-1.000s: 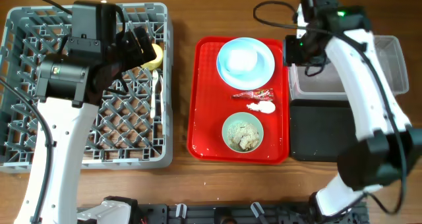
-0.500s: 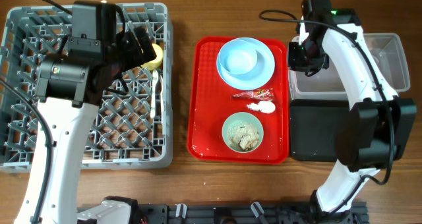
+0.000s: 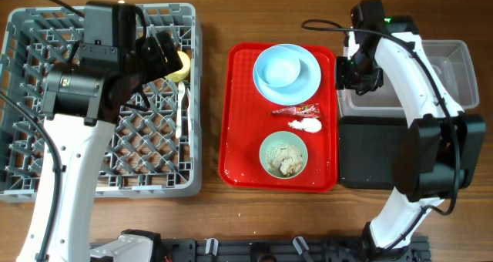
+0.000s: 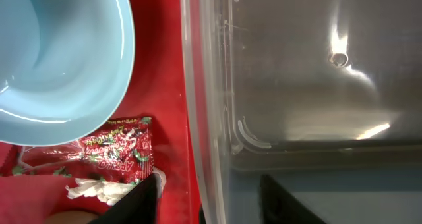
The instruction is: Sort waste into correct bins and load items into the dishwasher rack
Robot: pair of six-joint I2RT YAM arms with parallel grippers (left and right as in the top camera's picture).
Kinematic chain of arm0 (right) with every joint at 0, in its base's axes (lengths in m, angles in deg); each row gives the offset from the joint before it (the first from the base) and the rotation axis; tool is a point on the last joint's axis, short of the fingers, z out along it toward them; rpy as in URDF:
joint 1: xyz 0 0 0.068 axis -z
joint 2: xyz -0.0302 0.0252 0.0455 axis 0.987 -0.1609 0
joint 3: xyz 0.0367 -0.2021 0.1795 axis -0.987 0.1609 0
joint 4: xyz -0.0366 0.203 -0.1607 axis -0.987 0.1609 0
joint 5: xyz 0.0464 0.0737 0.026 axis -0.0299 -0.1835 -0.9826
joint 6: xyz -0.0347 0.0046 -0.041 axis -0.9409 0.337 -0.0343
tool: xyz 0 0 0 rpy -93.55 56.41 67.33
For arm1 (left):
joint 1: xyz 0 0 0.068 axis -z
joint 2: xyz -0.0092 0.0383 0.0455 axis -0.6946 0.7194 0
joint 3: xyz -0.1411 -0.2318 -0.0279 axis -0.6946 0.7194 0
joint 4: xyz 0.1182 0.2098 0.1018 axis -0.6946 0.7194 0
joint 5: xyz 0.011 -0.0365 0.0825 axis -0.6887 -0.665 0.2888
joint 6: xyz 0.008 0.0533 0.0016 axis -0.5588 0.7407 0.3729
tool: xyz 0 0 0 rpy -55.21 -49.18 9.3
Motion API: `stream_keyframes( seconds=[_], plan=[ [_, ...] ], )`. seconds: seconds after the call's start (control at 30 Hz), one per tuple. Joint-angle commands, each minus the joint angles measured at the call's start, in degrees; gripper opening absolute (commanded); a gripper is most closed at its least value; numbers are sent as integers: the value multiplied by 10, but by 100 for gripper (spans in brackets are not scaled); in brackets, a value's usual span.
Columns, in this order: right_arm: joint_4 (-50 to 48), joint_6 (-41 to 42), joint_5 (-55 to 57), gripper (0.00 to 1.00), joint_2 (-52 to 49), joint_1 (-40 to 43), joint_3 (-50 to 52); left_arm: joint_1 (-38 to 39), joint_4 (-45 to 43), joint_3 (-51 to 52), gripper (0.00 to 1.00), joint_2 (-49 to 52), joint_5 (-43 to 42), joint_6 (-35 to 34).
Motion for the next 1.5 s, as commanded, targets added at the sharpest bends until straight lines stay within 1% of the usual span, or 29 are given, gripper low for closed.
stream_keyframes(
  seconds=[0.0, 0.17, 0.23, 0.33, 0.4, 0.43, 0.47, 0.5, 0.6, 0.77, 0.83, 0.9, 1.07, 1.2, 1.47],
  plan=[
    [2, -4, 12, 56, 36, 2, -8, -3, -2, -5, 100, -3, 3, -2],
    [5, -4, -1, 55, 38, 2, 3, -3, -2, -5, 100, -3, 3, -3],
    [-31, -2, -2, 54, 38, 2, 47, -3, -2, -5, 100, -3, 3, -3],
    [-56, -2, -1, 43, 38, 2, 90, -3, -2, -5, 100, -3, 3, -2],
    [-61, 2, -2, 30, 38, 2, 96, -3, -2, -5, 100, -3, 3, -3],
    [-61, 3, -6, 28, 38, 2, 96, -3, -2, -5, 100, -3, 3, -2],
    [-60, 7, -6, 27, 38, 2, 96, -3, -2, -5, 100, -3, 3, -2],
    [-61, 13, -9, 25, 38, 2, 95, -3, -2, -5, 100, -3, 3, -2],
    [-72, 12, -54, 19, 38, 2, 95, -3, -2, -5, 100, -3, 3, -2],
    [-75, 11, -73, 18, 38, 2, 95, -3, -2, -5, 100, -3, 3, -2],
    [-77, 7, -102, 18, 38, 2, 95, -3, -2, -5, 100, -3, 3, -2],
    [-80, -11, -127, 18, 38, 2, 95, -3, -2, -5, 100, -3, 3, -2],
    [-80, -39, -136, 18, 38, 2, 95, -3, -2, -5, 100, -3, 3, -2],
    [-85, -64, -183, 18, 38, 2, 89, -3, -2, -5, 100, -3, 3, -3],
    [-91, -79, -186, 18, 41, 0, 89, -3, -2, -5, 100, -3, 3, -2]
  ],
)
